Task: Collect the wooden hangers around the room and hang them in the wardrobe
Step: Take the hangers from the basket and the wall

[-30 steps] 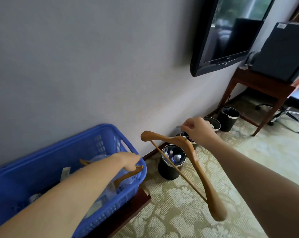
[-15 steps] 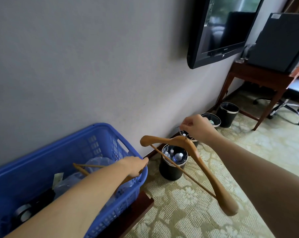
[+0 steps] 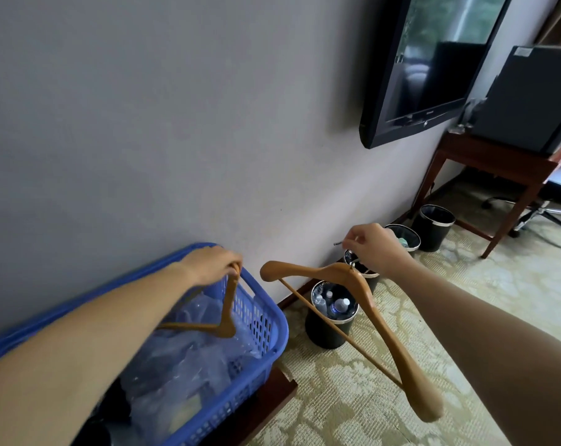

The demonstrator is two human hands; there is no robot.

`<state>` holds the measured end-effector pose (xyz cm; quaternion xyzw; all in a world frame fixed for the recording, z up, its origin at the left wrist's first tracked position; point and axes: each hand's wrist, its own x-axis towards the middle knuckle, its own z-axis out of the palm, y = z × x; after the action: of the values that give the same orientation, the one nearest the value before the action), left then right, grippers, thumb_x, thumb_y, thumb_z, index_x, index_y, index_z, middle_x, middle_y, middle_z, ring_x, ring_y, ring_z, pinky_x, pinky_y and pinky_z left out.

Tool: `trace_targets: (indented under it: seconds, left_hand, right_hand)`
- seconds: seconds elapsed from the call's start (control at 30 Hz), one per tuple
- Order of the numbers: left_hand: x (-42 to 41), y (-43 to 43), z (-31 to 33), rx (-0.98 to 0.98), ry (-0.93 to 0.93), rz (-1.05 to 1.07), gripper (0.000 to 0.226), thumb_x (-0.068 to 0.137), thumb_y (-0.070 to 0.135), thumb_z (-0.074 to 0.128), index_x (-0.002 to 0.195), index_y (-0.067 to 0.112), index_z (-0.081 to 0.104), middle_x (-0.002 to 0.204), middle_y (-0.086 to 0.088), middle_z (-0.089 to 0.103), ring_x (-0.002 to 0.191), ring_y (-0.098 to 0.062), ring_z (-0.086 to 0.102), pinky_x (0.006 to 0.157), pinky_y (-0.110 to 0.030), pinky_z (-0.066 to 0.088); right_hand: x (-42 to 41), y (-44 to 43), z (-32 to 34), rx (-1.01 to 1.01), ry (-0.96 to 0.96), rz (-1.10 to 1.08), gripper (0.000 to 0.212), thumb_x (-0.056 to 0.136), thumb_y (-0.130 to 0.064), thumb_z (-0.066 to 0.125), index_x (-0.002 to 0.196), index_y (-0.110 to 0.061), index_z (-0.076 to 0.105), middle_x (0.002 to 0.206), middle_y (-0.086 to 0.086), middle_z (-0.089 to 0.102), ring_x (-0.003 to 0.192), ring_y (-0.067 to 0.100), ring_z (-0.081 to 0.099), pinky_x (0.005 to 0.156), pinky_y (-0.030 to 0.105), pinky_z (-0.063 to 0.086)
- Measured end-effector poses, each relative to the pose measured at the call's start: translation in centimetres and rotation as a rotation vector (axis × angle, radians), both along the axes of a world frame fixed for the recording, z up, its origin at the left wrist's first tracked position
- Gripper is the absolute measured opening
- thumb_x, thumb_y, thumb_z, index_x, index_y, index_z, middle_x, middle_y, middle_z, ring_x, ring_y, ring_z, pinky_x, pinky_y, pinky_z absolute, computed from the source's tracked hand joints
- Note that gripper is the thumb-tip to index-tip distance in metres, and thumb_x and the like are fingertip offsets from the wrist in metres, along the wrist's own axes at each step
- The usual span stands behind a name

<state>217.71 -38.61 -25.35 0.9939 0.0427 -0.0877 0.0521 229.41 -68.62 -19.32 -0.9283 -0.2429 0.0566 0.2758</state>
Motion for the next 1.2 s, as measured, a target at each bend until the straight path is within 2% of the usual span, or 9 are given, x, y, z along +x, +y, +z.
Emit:
trace_targets:
  seconds: [0.1, 0.27, 0.4, 0.5, 0.6, 0.73, 0.9, 1.0, 1.2]
  left_hand:
    - [-1.0, 3.2, 4.9, -0.137, -0.178, 0.057, 0.007, 0.093, 0.019, 0.06, 0.096, 0.019, 0.066, 0.096, -0.003, 0.07, 0.094, -0.024, 0.065, 0.08, -0.031, 0.046]
    - [-3.5, 6.5, 13.1, -0.543, -0.398, 0.183, 0.025, 0.094, 0.003, 0.056, 0.082, 0.025, 0.058, 0.081, 0.004, 0.067, 0.068, 0.005, 0.065, 0.071, -0.015, 0.048]
    - [-5.5, 8.0, 16.5, -1.054, -0.556, 0.393, 0.016, 0.1, 0.011, 0.045, 0.089, 0.018, 0.053, 0.091, 0.0, 0.07, 0.076, -0.008, 0.071, 0.065, -0.028, 0.059]
    - [-6.2, 7.9, 17.6, -1.352, -0.625, 0.462, 0.018, 0.102, 0.013, 0.041, 0.089, 0.018, 0.053, 0.091, -0.005, 0.069, 0.074, -0.016, 0.074, 0.061, -0.032, 0.061]
    - [-5.8, 6.9, 18.4, -1.57, -0.69, 0.482, 0.021, 0.102, 0.015, 0.04, 0.087, 0.017, 0.054, 0.085, -0.003, 0.073, 0.073, -0.02, 0.074, 0.059, -0.035, 0.061]
    - [-4.1, 4.4, 19.2, -1.802, -0.731, 0.423, 0.025, 0.102, 0.018, 0.037, 0.086, 0.015, 0.056, 0.085, -0.002, 0.074, 0.075, -0.022, 0.074, 0.062, -0.038, 0.061]
    - [-1.6, 0.8, 19.4, -1.972, -0.753, 0.335, 0.028, 0.102, 0.019, 0.039, 0.082, 0.016, 0.059, 0.092, -0.002, 0.075, 0.087, -0.023, 0.073, 0.068, -0.039, 0.061]
    - [-0.8, -1.8, 20.3, -2.0, -0.843, 0.276, 0.034, 0.101, 0.019, 0.041, 0.075, 0.021, 0.063, 0.099, -0.004, 0.072, 0.09, -0.023, 0.073, 0.066, -0.037, 0.061]
    - [-3.4, -11.0, 25.5, -1.77, -1.177, 0.016, 0.017, 0.097, 0.018, 0.049, 0.086, 0.025, 0.059, 0.103, -0.004, 0.069, 0.097, -0.025, 0.07, 0.079, -0.042, 0.059]
  right_hand:
    - [-0.3, 0.2, 2.1, 0.019, -0.008, -0.032, 0.013, 0.089, -0.025, 0.06, 0.077, -0.027, 0.064, 0.084, 0.005, 0.064, 0.085, 0.027, 0.058, 0.067, 0.029, 0.039]
    - [-0.2, 0.3, 6.8, 0.039, -0.043, -0.073, 0.013, 0.091, -0.023, 0.057, 0.084, -0.023, 0.068, 0.087, 0.007, 0.066, 0.084, 0.027, 0.06, 0.071, 0.033, 0.047]
    - [0.2, -0.7, 10.7, 0.082, -0.103, -0.145, 0.018, 0.093, -0.02, 0.054, 0.084, -0.023, 0.07, 0.086, 0.002, 0.067, 0.079, 0.02, 0.062, 0.075, 0.038, 0.055]
    - [0.2, -1.8, 13.5, 0.188, -0.126, -0.174, 0.021, 0.095, -0.017, 0.053, 0.081, -0.018, 0.069, 0.078, 0.0, 0.066, 0.07, 0.013, 0.059, 0.059, 0.024, 0.046]
    - [-0.2, -2.9, 16.1, 0.275, -0.131, -0.223, 0.023, 0.095, -0.018, 0.053, 0.083, -0.011, 0.071, 0.075, 0.0, 0.067, 0.067, 0.011, 0.055, 0.053, 0.019, 0.037]
    - [-0.4, -4.4, 18.8, 0.419, -0.075, -0.31, 0.023, 0.095, -0.015, 0.053, 0.086, -0.005, 0.071, 0.068, -0.001, 0.064, 0.068, 0.016, 0.057, 0.063, 0.025, 0.047]
    - [-0.2, -6.6, 21.6, 0.56, -0.066, -0.41, 0.023, 0.095, -0.018, 0.054, 0.086, -0.006, 0.072, 0.072, -0.001, 0.067, 0.062, 0.012, 0.052, 0.062, 0.026, 0.046]
    - [-0.3, -8.0, 22.9, 0.569, -0.086, -0.501, 0.024, 0.095, -0.017, 0.054, 0.082, -0.008, 0.073, 0.067, -0.004, 0.067, 0.068, 0.012, 0.057, 0.066, 0.027, 0.049]
    - [-1.0, -10.0, 24.1, 0.646, 0.006, -0.643, 0.021, 0.094, -0.02, 0.059, 0.1, -0.002, 0.067, 0.067, -0.003, 0.069, 0.056, 0.005, 0.05, 0.05, 0.022, 0.038]
